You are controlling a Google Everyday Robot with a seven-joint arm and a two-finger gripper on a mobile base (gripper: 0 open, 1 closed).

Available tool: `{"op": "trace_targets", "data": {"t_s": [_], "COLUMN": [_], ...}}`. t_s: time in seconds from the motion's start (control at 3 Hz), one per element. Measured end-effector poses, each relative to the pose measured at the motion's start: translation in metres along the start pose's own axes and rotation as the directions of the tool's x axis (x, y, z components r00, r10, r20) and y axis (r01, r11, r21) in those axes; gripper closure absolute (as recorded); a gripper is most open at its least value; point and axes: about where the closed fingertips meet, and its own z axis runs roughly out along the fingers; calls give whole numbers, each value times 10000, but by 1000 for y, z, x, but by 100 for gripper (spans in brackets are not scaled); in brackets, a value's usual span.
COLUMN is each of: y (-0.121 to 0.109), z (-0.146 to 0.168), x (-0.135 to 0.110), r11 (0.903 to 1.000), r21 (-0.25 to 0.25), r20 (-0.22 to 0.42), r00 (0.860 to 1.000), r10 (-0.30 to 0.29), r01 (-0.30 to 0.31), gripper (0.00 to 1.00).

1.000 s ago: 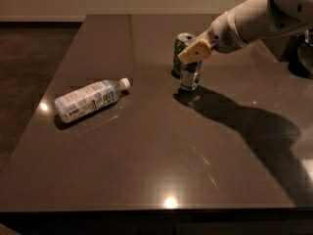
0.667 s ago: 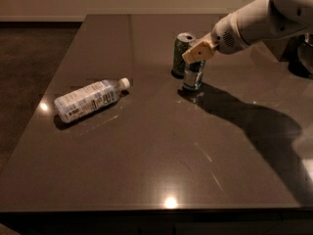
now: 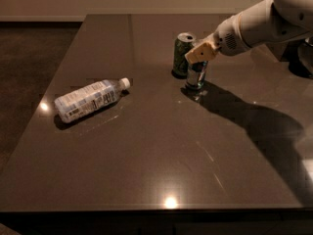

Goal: Move redbull can near green can

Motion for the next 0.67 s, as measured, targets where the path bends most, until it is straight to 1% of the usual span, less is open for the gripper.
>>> {"op": "trace_targets", "data": {"t_s": [0.33, 0.67], "y": [2, 2], "z": [3, 3], "x": [-1, -1], "r11": [10000, 10000], "r21": [-67, -68], "r20": [-16, -16], "r00": [10000, 10000], "r10": [-21, -21], "r01": [21, 21], "gripper": [0, 0]}}
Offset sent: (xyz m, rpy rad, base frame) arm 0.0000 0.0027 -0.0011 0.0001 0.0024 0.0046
